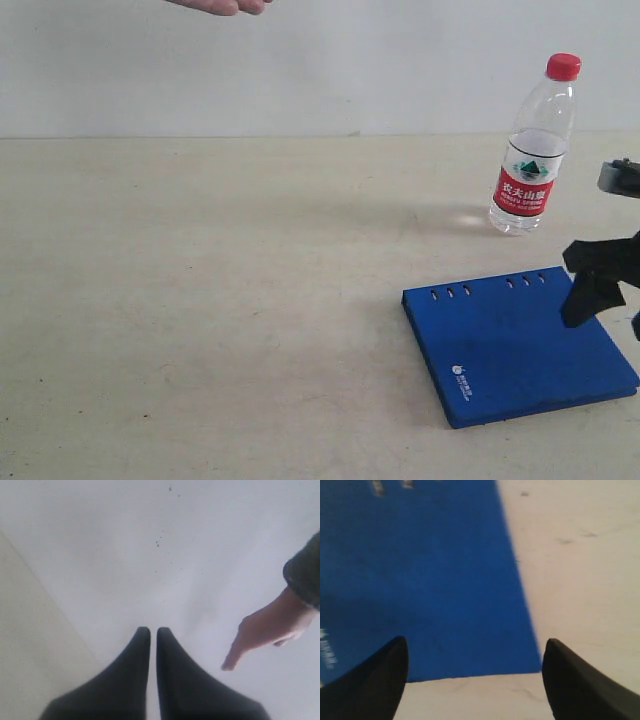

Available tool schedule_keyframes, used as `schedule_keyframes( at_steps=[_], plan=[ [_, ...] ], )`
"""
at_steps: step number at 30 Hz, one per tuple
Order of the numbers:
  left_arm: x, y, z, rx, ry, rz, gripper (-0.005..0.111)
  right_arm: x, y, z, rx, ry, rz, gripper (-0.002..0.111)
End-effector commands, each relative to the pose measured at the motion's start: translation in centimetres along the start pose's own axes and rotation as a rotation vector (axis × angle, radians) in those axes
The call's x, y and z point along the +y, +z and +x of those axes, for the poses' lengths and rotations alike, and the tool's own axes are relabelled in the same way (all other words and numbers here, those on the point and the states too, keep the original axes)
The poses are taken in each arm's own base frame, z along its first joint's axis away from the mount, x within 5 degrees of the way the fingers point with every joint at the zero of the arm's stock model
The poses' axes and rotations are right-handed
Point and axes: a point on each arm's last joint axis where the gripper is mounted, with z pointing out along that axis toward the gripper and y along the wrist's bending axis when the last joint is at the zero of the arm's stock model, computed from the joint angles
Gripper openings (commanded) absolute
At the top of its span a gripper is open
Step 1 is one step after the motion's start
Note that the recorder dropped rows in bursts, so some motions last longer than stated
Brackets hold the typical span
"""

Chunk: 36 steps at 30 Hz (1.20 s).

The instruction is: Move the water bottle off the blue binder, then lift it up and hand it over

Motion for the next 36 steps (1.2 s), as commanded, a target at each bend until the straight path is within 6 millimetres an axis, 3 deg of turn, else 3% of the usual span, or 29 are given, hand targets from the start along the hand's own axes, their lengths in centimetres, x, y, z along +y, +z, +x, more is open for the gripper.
schedule_keyframes(
  at_steps=[1, 4, 12, 24, 28, 31, 32, 36],
  plan=[
    [0.2, 0.0, 0.2, 0.011, -0.302, -0.01, 0.005, 0.0, -0.9, -0.3, -0.06, -0.019, -0.151, 0.066],
    [0.0, 0.0, -0.1, -0.017, -0.415, 0.015, 0.005, -1.0, -1.2, -0.4, -0.079, 0.02, -0.141, 0.066],
    [-1.5, -0.6, -2.7, -0.261, -0.409, 0.24, 0.005, -1.5, -1.3, -0.4, -0.092, 0.065, -0.143, 0.066],
    [-1.6, -0.6, -2.6, -0.259, -0.359, 0.235, 0.005, -1.5, -1.3, -0.4, -0.093, 0.066, -0.145, 0.066],
    [-1.7, -0.3, -1.5, -0.153, -0.075, 0.191, 0.005, -1.5, -1.4, -0.4, -0.098, 0.067, -0.144, 0.066],
    [-4.6, -0.2, -2.0, -0.002, 0.284, 0.125, 0.005, -1.4, -1.4, -0.4, -0.086, 0.051, -0.153, 0.066],
    [-7.7, 0.6, -3.3, 0.001, 0.557, 0.171, 0.005, -1.4, -1.4, -0.3, -0.083, 0.043, -0.16, 0.066],
    [-11.1, 5.7, -2.7, 0.166, 0.734, 0.24, 0.005, -1.3, -1.4, -0.2, -0.07, 0.043, -0.169, 0.066]
  ],
)
